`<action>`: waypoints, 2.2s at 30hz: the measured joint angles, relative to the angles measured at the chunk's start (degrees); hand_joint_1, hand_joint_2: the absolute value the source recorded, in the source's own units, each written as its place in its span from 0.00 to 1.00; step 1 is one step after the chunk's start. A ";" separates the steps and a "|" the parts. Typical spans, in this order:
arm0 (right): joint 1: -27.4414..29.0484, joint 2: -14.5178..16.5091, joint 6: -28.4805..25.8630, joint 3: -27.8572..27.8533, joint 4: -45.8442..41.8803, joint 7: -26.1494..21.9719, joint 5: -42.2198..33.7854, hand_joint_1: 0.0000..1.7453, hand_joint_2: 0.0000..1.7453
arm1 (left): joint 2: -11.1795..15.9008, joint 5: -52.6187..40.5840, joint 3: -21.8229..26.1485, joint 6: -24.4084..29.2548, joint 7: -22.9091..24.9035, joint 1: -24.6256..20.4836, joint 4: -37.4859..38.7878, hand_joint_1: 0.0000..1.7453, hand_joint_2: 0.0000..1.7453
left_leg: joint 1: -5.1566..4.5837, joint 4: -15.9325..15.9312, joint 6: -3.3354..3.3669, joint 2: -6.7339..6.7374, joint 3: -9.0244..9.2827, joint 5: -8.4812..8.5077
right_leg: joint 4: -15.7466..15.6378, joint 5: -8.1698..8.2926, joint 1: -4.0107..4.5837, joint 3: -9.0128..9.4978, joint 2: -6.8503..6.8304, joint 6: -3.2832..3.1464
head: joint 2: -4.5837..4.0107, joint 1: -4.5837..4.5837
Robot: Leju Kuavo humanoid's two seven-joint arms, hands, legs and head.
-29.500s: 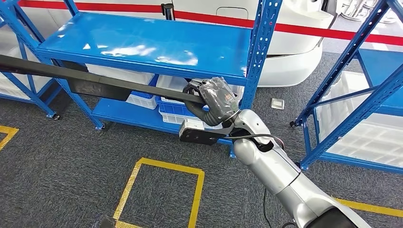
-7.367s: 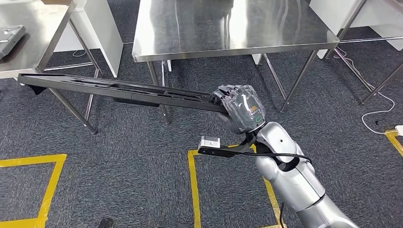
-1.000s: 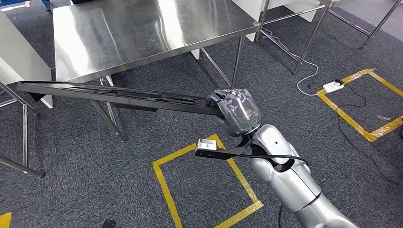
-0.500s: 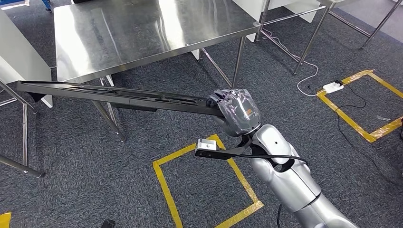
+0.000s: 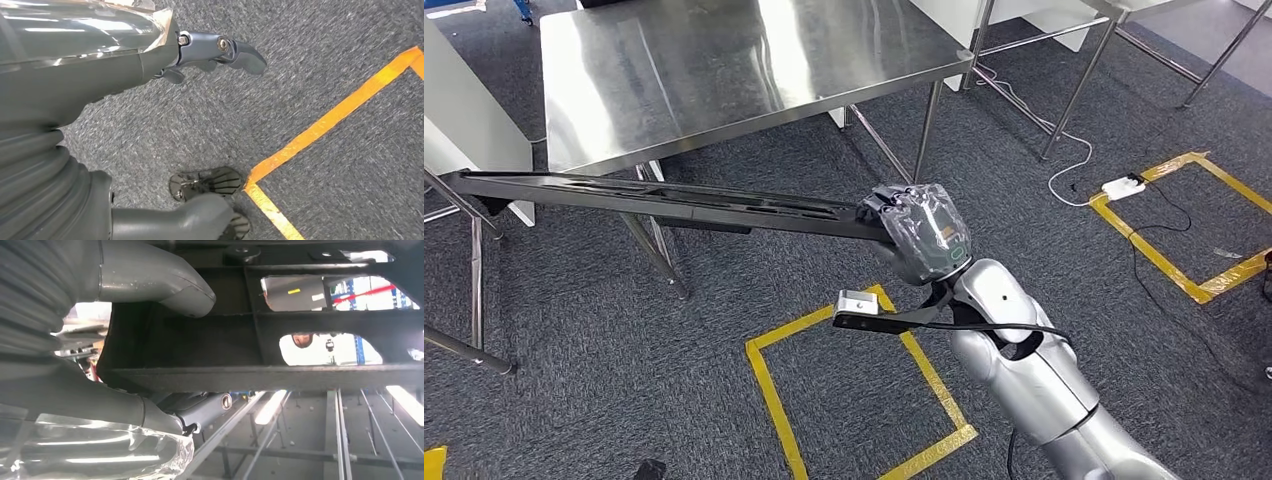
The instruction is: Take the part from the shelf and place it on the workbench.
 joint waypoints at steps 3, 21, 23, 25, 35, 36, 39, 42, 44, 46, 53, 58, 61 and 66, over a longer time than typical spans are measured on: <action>0.36 -0.12 0.08 0.03 0.14 -0.01 0.06 0.95 1.00 | -0.02 -0.51 -0.19 0.11 -0.31 0.04 0.00 0.00 1.00 | 0.13 0.11 -0.36 -0.01 0.05 -0.38 | 9.15 -2.60 -0.52 -4.93 -0.02 0.47 | 0.00 -0.03; 0.77 -0.12 0.13 0.29 0.27 -0.13 0.48 0.95 1.00 | 0.16 -1.26 -1.04 1.23 -0.66 0.35 0.00 0.00 1.00 | 1.36 13.25 -4.34 0.10 -9.56 -2.05 | -5.76 -0.29 -1.04 6.07 0.56 -1.01 | 0.00 0.03; 0.67 -0.04 0.13 0.29 0.27 -0.13 0.48 0.95 1.00 | 0.16 -1.26 -1.04 1.27 -0.65 0.33 0.03 0.00 1.00 | 1.07 6.41 -3.84 0.08 -6.74 1.15 | -5.94 -1.22 -0.81 7.09 0.68 -0.52 | 0.00 0.07; 0.54 0.04 0.13 0.30 0.28 -0.13 0.48 0.95 1.00 | 0.14 -1.26 -1.05 1.28 -0.65 0.28 0.05 0.00 1.00 | 0.64 4.41 -3.35 0.05 -5.67 0.84 | -6.11 -1.64 -0.56 7.71 0.75 0.17 | 0.00 0.07; 0.53 -0.23 0.23 0.30 0.44 -0.14 0.50 0.95 1.00 | 0.03 -1.26 -1.07 1.60 -0.71 0.41 0.07 0.00 1.00 | -0.06 3.55 -0.82 -0.58 -0.28 -2.81 | 8.95 -4.36 -0.05 -4.46 0.46 0.73 | 0.00 0.22; 0.53 -0.29 0.24 0.30 0.45 -0.14 0.50 0.95 1.00 | -0.03 -1.26 -1.07 1.64 -0.71 0.44 0.07 0.00 1.00 | -0.19 3.54 -0.86 -0.68 0.49 -3.37 | 5.03 -2.00 0.17 -3.64 0.41 0.87 | 0.00 0.22; 0.48 -0.33 0.27 0.33 0.52 -0.14 0.48 0.95 1.00 | -0.29 -1.26 -1.07 1.87 -0.71 0.45 0.07 0.00 1.00 | -0.42 3.50 -1.38 -0.89 2.05 -4.97 | -4.72 4.70 0.98 -0.88 0.25 0.04 | 0.00 0.27; 0.34 -0.29 0.27 0.31 0.56 -0.09 0.39 0.95 1.00 | -0.27 -1.25 -1.07 2.01 -0.72 0.50 0.09 0.00 1.00 | -0.40 4.03 -2.07 -0.90 2.23 -5.41 | -6.08 5.21 0.76 0.55 0.28 -1.49 | 0.00 0.27; 0.15 -0.21 0.26 0.28 0.61 -0.03 0.11 0.95 1.00 | -0.26 -1.21 -1.08 2.04 -0.81 0.49 0.08 0.00 1.00 | -0.26 7.14 -2.60 -0.75 0.76 -5.45 | -6.89 5.01 0.20 1.84 0.25 -2.03 | 0.00 0.17; -0.08 0.02 0.26 0.28 0.75 -0.03 -0.40 0.95 1.00 | -0.30 -1.15 -1.09 2.11 -0.88 0.45 0.08 0.00 1.00 | 0.26 13.60 -3.54 -0.57 -3.26 -6.99 | -7.41 4.53 -0.08 2.96 0.23 -2.45 | 0.00 0.02; 0.13 0.27 0.26 0.29 2.15 -0.03 -0.97 0.95 1.00 | -0.27 -1.10 -1.09 2.25 -0.87 0.68 0.13 0.00 1.00 | 2.91 6.87 -6.38 0.30 -6.81 -0.73 | -7.39 1.06 -0.95 6.72 0.54 -0.91 | 0.00 -0.09; 0.03 0.49 0.26 0.20 2.60 -0.03 -1.09 0.95 1.00 | -0.35 -1.13 -1.11 2.16 -0.80 0.69 0.17 0.00 1.00 | 2.38 3.60 -4.52 0.23 -4.75 1.06 | -6.25 -0.45 -0.50 7.41 0.64 1.16 | 0.00 0.03; -0.13 0.55 0.25 0.10 2.71 -0.05 -1.14 0.95 1.00 | -0.26 -1.13 -1.11 2.23 -0.83 0.45 0.17 0.00 1.00 | 2.06 3.53 -3.41 0.02 -3.53 0.25 | 1.75 -1.91 -0.62 2.69 0.35 1.13 | 0.00 0.21; 0.24 0.46 0.26 0.09 3.26 -0.07 -1.20 0.95 1.00 | -0.28 -1.14 -1.13 2.31 -0.81 0.52 0.19 0.00 1.00 | 1.28 3.54 -2.51 -0.55 -0.81 -2.15 | 7.65 -3.22 -0.17 -5.08 0.30 0.84 | 0.00 0.22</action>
